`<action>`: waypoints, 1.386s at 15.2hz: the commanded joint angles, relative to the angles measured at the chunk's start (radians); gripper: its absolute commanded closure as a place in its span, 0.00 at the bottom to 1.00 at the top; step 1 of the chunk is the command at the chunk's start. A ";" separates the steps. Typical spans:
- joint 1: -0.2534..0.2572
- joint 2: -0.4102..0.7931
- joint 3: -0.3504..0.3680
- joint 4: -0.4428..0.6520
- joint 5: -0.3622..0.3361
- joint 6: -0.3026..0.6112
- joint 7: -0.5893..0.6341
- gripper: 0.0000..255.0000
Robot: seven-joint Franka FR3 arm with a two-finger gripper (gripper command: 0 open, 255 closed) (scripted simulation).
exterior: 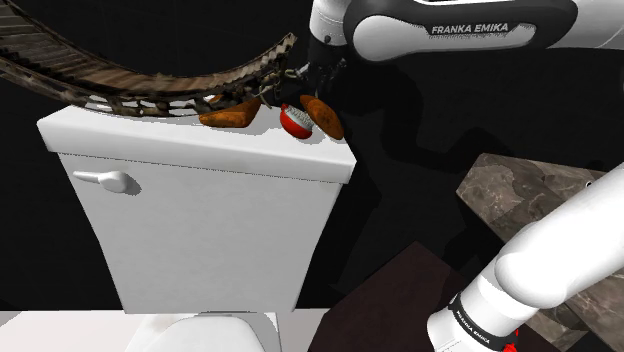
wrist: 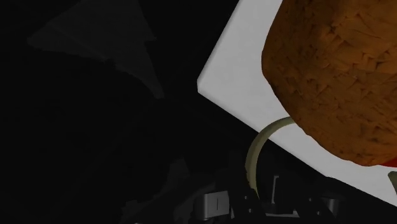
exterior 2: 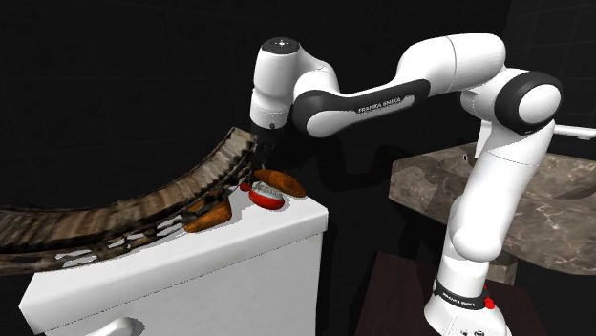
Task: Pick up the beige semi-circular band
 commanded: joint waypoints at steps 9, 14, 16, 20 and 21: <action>0.000 0.001 0.000 0.027 0.004 -0.023 -0.012 1.00; 0.000 0.011 0.002 0.100 0.009 -0.083 -0.039 1.00; 0.000 0.016 0.004 0.132 0.010 -0.108 -0.050 1.00; 0.000 0.030 0.009 0.198 0.009 -0.159 -0.069 1.00; 0.000 0.034 0.010 0.215 0.008 -0.172 -0.073 1.00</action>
